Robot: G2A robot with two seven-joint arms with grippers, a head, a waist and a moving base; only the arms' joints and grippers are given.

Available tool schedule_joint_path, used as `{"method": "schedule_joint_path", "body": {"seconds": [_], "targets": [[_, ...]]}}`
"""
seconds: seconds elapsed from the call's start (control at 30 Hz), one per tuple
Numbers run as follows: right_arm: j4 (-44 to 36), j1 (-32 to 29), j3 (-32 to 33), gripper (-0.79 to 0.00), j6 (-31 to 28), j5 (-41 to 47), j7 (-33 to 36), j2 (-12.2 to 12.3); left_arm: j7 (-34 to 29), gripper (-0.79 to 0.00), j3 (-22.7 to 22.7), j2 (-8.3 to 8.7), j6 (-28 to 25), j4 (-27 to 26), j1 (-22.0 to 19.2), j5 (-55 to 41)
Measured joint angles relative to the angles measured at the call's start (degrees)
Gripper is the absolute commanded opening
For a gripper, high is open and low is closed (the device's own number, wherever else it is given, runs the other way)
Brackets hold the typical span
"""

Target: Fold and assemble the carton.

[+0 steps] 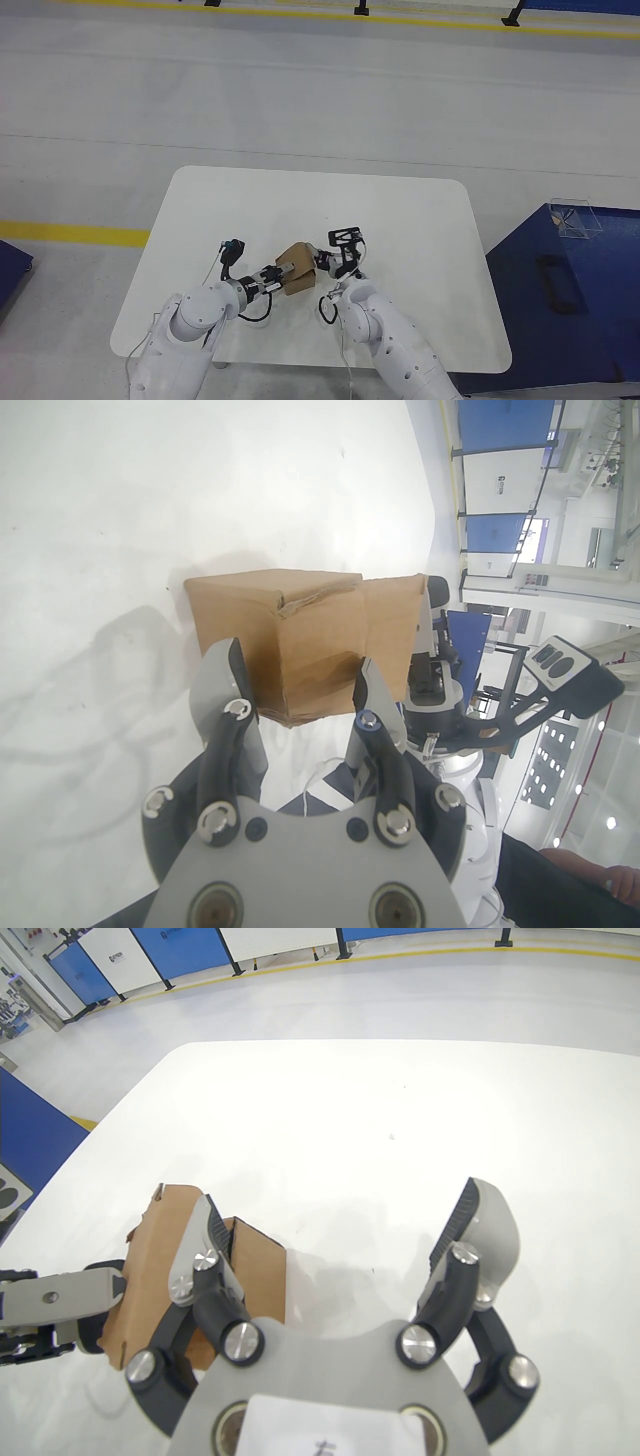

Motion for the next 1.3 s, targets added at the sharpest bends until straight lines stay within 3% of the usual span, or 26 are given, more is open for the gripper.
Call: {"method": "schedule_joint_path", "body": {"seconds": [0.73, 1.3], "targets": [[4.6, 1.8, -0.6, 0.0, -1.6, -0.7, 1.1, -0.9, 1.0, -0.382, 2.2, 0.55, 2.8, 0.4, -1.0, -0.6], [4.1, 1.9, 1.5, 0.0, -2.2, -0.2, 0.9, -1.0, 1.6, -0.323, 3.3, 0.97, 4.4, 2.3, -1.9, -0.9]]}}
